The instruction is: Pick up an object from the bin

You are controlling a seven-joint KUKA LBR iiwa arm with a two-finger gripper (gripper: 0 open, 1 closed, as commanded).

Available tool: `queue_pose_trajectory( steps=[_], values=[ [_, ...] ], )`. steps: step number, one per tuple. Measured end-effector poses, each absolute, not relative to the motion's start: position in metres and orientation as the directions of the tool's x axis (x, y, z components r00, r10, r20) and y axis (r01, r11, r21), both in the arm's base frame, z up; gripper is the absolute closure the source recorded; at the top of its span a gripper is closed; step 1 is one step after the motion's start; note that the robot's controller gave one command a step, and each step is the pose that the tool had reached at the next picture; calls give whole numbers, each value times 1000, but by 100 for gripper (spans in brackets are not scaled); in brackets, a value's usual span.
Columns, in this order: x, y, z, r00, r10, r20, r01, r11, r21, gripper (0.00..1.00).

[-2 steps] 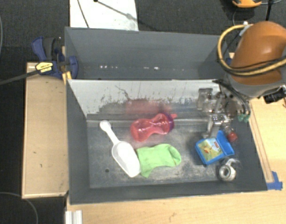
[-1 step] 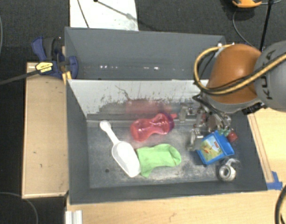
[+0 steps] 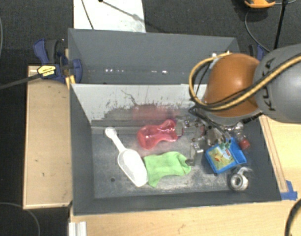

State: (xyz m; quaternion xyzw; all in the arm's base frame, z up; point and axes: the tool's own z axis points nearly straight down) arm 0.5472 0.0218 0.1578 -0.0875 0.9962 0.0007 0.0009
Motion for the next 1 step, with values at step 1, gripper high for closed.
queue_pose_trajectory(
  steps=[1],
  values=[
    [509, 42, 134, -992, -126, -3, -126, 992, 1, 0]
  ],
)
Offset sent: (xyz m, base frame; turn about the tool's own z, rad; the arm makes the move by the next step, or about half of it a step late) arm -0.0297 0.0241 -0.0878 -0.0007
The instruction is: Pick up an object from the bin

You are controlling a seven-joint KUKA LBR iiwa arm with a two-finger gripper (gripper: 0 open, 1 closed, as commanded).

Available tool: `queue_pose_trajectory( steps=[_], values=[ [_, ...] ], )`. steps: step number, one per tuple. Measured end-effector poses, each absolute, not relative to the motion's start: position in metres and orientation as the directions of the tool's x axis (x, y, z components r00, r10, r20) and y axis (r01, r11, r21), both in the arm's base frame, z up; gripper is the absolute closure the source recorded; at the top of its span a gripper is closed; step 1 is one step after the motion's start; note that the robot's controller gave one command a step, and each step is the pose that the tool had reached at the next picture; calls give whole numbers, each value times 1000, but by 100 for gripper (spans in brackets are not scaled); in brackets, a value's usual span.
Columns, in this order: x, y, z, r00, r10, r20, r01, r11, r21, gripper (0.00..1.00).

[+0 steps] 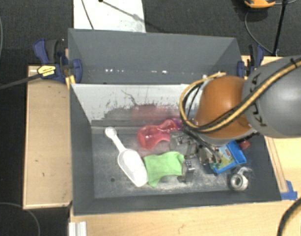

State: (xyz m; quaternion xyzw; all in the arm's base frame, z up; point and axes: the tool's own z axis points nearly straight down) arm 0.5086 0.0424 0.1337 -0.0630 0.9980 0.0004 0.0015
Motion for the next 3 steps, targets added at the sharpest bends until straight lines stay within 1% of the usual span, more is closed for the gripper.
queue_pose_trajectory(
  steps=[1, 2, 3],
  values=[
    [518, 46, 67, -985, -175, 0, -175, 985, 0, 0],
    [499, 55, 70, -997, -82, 1, -82, 997, 1, 100],
    [499, 55, 70, -997, -83, 1, -83, 997, 1, 100]
  ],
)
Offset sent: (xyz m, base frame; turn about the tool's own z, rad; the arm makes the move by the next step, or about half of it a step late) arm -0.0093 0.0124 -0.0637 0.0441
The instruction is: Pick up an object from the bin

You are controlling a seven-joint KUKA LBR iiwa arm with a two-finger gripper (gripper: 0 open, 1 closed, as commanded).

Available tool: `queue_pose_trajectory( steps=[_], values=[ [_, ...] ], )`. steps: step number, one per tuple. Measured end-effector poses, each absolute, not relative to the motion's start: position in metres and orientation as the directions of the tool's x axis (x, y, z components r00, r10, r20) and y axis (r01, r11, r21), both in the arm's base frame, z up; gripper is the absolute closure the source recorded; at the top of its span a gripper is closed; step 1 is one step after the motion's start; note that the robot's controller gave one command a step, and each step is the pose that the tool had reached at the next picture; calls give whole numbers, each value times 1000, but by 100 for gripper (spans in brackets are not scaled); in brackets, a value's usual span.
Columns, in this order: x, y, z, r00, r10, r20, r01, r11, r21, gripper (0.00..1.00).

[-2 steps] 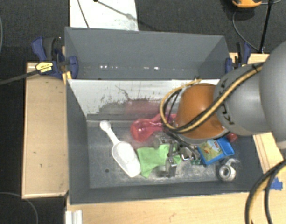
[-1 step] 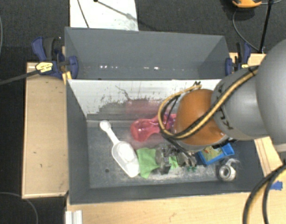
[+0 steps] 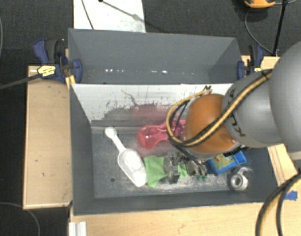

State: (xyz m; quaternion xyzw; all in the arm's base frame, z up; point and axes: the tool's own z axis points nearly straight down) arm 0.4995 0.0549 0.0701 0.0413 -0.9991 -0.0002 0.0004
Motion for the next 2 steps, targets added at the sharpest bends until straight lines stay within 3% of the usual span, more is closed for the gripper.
queue_pose_trajectory(
  steps=[1, 2],
  values=[
    [498, 55, 74, -997, -83, 4, -83, 997, 0, 100],
    [496, 55, 97, -996, -83, 10, -83, 997, 0, 100]
  ],
)
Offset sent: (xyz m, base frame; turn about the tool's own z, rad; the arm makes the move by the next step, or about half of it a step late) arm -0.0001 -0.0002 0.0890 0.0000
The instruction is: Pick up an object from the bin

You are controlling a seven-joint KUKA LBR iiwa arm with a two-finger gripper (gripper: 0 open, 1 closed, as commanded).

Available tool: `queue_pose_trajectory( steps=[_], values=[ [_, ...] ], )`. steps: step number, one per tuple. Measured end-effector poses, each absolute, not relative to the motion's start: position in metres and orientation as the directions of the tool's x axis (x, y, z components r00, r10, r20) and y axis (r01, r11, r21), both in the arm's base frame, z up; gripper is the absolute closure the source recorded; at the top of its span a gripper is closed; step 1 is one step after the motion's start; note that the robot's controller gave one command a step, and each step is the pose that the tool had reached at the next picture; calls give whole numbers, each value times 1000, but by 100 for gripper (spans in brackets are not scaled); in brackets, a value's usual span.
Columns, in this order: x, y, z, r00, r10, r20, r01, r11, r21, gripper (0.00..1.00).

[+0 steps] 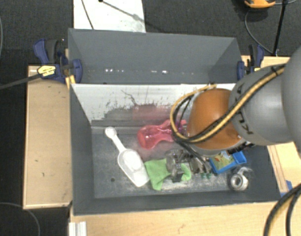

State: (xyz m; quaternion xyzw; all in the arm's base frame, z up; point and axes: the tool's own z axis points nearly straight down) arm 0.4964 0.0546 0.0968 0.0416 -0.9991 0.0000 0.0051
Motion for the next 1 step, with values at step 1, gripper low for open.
queue_pose_trajectory(
  steps=[1],
  values=[
    [498, 55, 121, -996, -84, 5, -84, 997, 1, 100]
  ],
)
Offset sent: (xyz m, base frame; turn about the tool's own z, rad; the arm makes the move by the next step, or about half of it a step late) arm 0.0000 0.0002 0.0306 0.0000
